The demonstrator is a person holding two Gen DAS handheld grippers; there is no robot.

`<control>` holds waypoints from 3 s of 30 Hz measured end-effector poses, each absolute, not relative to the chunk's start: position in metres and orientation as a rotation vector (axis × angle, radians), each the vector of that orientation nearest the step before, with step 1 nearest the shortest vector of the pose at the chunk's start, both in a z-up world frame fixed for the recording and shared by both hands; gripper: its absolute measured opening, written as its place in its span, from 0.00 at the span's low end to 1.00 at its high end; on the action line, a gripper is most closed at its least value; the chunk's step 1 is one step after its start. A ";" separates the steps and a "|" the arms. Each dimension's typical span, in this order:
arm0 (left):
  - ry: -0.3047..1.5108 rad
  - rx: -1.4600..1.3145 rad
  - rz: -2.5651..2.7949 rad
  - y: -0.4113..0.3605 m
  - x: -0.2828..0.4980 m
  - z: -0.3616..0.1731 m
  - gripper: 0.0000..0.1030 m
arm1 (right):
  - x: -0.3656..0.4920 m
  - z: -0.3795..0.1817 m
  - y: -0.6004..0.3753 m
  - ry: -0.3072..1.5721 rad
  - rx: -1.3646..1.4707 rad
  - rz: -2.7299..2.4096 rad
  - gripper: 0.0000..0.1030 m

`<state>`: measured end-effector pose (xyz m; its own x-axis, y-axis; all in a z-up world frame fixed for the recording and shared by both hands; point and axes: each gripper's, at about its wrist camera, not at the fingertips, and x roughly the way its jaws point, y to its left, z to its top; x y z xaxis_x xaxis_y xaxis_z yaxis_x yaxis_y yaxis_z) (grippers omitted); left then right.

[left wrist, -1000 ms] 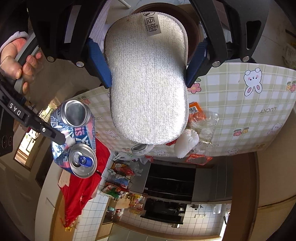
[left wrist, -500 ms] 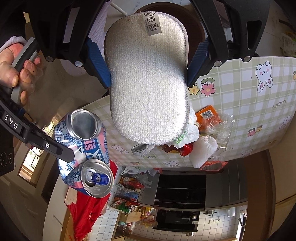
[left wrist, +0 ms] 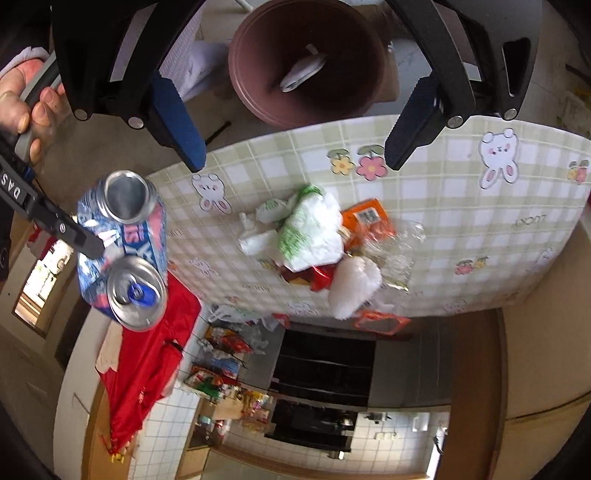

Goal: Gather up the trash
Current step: 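Lower the crushed can into the trash bin and open the right gripper, then move both grippers toward the trash items on the table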

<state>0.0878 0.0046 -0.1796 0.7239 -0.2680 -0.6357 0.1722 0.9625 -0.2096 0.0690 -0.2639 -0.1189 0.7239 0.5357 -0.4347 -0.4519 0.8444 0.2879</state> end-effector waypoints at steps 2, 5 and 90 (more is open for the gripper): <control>0.679 -0.152 -0.186 0.024 0.085 -0.163 0.93 | 0.066 -0.121 -0.260 0.541 0.159 0.564 0.09; 0.603 -0.172 -0.077 0.058 0.079 -0.141 0.94 | 0.062 -0.129 -0.250 0.581 0.142 0.586 0.09; 0.803 -0.442 -0.156 0.156 0.346 -0.182 0.84 | 0.263 -0.178 -0.278 0.738 -0.001 0.226 0.94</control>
<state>0.3457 0.1559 -0.1818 0.6890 -0.2995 -0.6600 -0.0304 0.8979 -0.4391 0.2633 -0.2780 -0.1782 0.7167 0.2041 -0.6668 -0.2046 0.9757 0.0787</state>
